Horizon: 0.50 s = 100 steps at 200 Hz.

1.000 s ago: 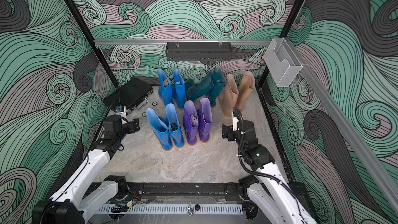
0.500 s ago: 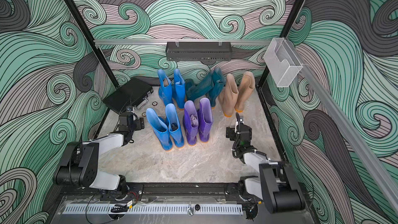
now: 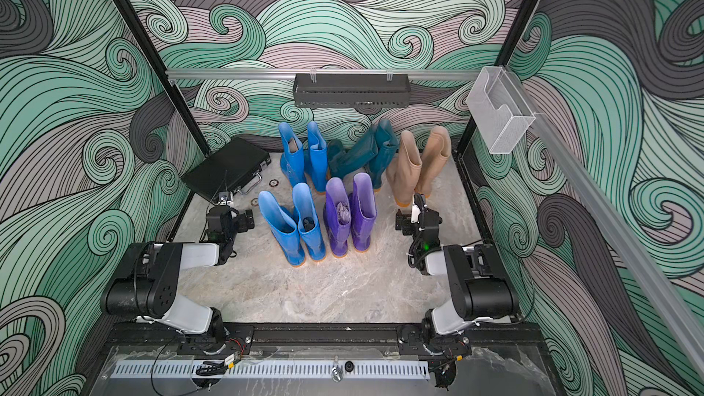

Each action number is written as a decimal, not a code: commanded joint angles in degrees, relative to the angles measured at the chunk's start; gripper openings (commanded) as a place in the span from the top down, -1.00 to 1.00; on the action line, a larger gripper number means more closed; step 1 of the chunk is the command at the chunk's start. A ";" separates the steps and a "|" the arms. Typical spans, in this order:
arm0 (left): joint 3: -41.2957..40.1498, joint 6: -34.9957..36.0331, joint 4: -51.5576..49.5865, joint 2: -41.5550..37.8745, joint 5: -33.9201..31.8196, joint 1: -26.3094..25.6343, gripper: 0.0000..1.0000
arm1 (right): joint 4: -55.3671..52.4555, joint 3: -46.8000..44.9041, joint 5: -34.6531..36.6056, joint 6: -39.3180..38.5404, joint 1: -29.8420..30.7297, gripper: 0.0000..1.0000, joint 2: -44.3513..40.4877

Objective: Match and arrange rain boots in pairs
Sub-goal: Reset both arms

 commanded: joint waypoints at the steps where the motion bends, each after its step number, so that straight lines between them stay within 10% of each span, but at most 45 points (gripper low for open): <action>1: 1.85 -0.55 0.79 0.20 0.85 0.54 -0.97 | 0.69 1.14 -0.76 -0.82 -0.33 -0.99 -0.10; 100: 1.83 -0.77 0.52 -0.22 2.39 1.16 -0.97 | -1.39 2.18 -1.75 0.18 -1.39 -0.99 -0.42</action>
